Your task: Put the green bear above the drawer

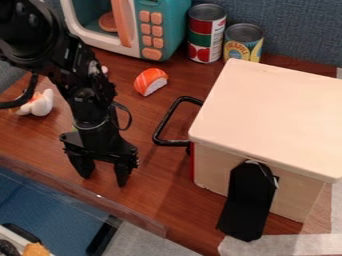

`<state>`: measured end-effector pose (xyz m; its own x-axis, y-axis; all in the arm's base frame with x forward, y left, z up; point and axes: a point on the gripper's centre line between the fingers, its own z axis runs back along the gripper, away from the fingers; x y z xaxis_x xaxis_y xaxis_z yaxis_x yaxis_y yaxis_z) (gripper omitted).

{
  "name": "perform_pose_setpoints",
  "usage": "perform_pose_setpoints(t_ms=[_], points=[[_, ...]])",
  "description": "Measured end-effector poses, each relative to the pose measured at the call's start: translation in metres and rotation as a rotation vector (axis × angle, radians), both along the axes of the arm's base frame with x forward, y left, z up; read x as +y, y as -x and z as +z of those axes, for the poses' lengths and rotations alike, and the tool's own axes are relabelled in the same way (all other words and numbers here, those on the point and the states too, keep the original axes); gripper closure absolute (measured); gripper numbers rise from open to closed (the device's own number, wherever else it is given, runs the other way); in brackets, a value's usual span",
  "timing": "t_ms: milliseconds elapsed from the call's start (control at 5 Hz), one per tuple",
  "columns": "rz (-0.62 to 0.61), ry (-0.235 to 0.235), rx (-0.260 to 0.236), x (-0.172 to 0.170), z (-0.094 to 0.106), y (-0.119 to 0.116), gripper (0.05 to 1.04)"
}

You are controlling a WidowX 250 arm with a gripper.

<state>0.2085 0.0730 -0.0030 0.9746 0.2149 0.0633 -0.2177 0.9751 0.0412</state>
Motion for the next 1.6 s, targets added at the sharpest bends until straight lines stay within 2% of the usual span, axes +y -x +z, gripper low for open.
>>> perform_pose_setpoints(t_ms=[200, 400, 600, 800, 1000, 1200, 1400, 1600], points=[[0.003, 0.006, 0.001, 0.000, 0.000, -0.001, 0.083], [0.108, 0.075, 0.012, 0.021, 0.019, 0.004, 0.084], [0.122, 0.103, -0.050, 0.032, 0.057, -0.012, 0.084], [0.167, 0.126, -0.096, 0.046, 0.081, -0.026, 0.084], [0.198, 0.119, -0.092, 0.057, 0.076, -0.041, 0.084], [0.197, 0.082, -0.047, 0.057, 0.055, -0.047, 0.084], [0.213, 0.026, 0.034, 0.053, 0.025, -0.051, 0.084], [0.217, -0.022, 0.038, 0.051, 0.013, -0.055, 0.138]])
